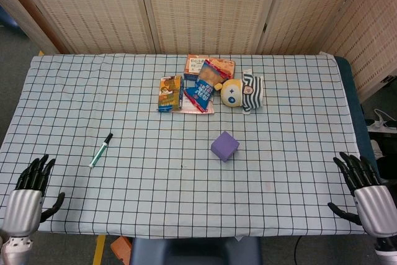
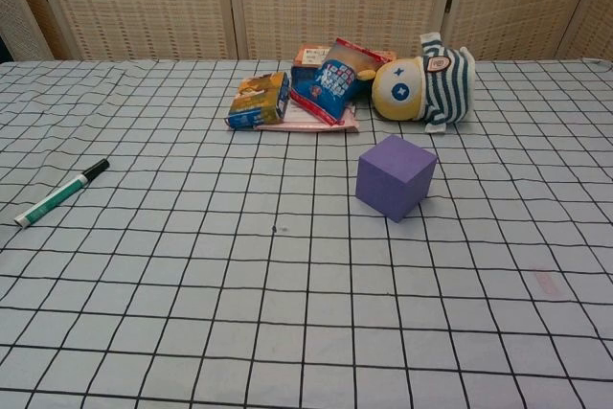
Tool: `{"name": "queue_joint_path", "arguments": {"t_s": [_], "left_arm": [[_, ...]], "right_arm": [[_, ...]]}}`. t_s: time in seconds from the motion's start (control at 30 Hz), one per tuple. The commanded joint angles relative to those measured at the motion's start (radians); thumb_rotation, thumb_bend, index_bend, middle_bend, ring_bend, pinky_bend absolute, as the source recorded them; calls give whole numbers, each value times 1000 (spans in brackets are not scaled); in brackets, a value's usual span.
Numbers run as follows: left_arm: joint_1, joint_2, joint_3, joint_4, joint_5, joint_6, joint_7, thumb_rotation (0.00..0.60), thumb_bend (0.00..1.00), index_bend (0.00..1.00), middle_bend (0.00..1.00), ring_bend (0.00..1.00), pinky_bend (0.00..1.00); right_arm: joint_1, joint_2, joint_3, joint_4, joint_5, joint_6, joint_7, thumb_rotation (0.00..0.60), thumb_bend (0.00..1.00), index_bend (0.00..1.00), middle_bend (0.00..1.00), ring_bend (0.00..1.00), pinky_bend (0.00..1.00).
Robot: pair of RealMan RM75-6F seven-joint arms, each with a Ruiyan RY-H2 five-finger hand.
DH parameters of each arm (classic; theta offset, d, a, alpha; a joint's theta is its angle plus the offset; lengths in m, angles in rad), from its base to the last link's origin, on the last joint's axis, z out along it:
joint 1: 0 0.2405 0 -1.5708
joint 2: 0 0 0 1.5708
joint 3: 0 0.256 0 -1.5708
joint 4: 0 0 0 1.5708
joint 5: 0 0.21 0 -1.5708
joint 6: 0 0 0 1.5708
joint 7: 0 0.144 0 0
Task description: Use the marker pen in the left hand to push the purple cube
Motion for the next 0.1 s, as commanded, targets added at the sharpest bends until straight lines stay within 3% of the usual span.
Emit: {"name": "queue_joint_path", "arguments": {"t_s": [0.03, 0.1], "left_arm": [[59, 50, 34, 24, 38, 47, -93, 600, 325, 0, 0, 0, 137], [64, 52, 26, 23, 32, 36, -80, 600, 324, 0, 0, 0, 139]], "right_arm": [[3, -5, 1, -2, 5, -9, -9, 600, 19, 0, 0, 0, 0], [5, -7, 0, -3, 4, -15, -14, 600, 19, 0, 0, 0, 0]]}}
